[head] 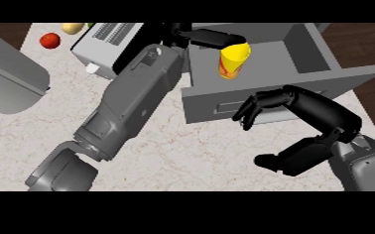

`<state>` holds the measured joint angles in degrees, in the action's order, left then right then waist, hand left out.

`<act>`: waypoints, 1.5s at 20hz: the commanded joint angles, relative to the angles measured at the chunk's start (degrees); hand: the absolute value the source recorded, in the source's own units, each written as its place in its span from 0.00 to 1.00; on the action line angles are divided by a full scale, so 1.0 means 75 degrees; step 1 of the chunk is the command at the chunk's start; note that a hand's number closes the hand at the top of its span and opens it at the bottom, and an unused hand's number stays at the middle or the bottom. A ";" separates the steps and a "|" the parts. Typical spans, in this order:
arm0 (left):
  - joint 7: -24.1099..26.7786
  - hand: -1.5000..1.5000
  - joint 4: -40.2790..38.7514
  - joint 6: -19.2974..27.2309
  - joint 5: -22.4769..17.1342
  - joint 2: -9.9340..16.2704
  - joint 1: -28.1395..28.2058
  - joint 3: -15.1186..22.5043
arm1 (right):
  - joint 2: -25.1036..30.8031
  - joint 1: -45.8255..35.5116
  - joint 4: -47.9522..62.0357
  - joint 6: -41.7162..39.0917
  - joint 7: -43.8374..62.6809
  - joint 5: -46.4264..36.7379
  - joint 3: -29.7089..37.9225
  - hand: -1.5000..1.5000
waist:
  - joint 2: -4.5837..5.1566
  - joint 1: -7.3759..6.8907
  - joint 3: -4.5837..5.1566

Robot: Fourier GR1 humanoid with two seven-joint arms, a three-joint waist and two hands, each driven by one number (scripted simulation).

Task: Pick up the cup, place it into the drawer and close the drawer

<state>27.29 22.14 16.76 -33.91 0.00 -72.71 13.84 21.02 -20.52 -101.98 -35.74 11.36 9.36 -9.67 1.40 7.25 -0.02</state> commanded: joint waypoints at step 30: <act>0.0269 0.00 0.2226 -0.1594 -0.0544 0.1044 0.2779 -0.0149 | -0.0098 -0.3624 0.9504 0.3668 -0.4591 -0.4721 0.0697 1.00 | 0.0034 -0.2201 -0.0044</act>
<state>30.03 36.59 5.74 -37.77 7.43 -54.28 12.24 18.09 -42.81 -36.20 -10.28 -20.96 -27.12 -8.44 1.49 -7.64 -0.37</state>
